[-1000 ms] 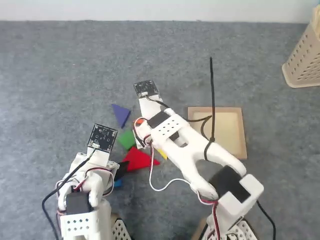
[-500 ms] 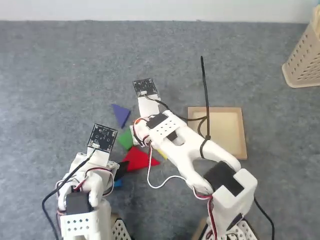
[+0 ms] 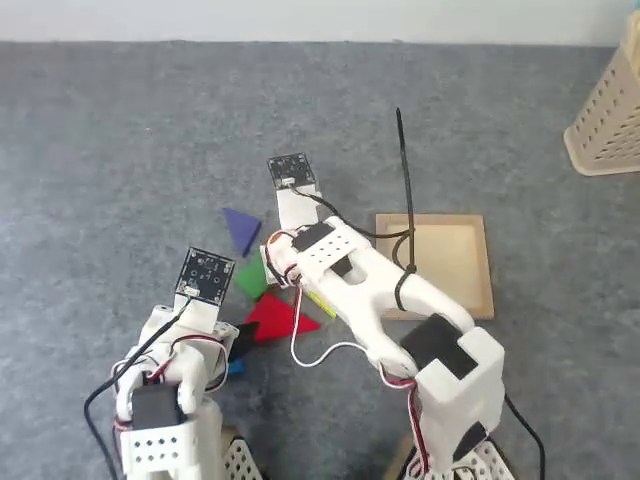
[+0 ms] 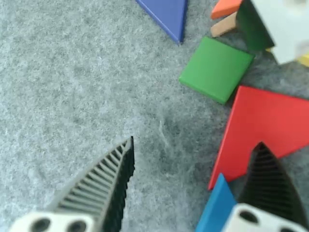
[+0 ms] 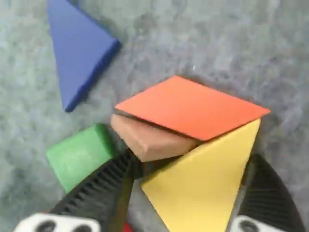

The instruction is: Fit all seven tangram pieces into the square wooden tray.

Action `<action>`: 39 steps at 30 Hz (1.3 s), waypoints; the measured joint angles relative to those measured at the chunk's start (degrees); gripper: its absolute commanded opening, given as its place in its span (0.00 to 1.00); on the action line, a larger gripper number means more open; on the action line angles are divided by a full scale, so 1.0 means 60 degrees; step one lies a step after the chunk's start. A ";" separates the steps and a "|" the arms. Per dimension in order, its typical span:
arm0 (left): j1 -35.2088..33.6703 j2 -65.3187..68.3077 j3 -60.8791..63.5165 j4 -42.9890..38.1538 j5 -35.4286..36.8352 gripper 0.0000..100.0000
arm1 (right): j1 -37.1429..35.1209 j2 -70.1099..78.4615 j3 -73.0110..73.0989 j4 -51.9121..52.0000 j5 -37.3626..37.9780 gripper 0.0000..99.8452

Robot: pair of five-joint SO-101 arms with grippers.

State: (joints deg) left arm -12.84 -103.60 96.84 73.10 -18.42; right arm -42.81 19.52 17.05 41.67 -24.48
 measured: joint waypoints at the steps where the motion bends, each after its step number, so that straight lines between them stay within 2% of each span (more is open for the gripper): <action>1: 0.0000 0.0000 0.0000 0.0000 0.0000 0.35 | 0.0015 0.0000 -0.0015 0.0029 0.0000 0.31; 7: 0.0000 0.0000 0.0000 0.0000 0.0000 0.35 | 0.0029 0.0015 -0.0352 0.0952 0.0088 0.31; 13: 0.0000 0.0000 0.0000 0.0000 0.0000 0.35 | 0.0132 -0.0249 -0.0205 0.1758 0.1861 0.31; 21: 0.0000 0.0000 0.0000 0.0000 0.0000 0.35 | 0.0161 -0.0234 -0.0205 0.1817 0.2066 0.31; 30: 0.0000 0.0000 0.0000 0.0000 0.0000 0.35 | 0.0161 -0.0234 -0.0527 0.2667 0.3238 0.31; 39: 0.0000 0.0000 0.0000 0.0000 0.0000 0.35 | -0.0161 -0.0220 -0.0571 0.2872 0.3707 0.31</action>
State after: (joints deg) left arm -12.84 -103.60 96.84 73.10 -18.42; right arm -43.78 18.20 13.63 58.90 -2.24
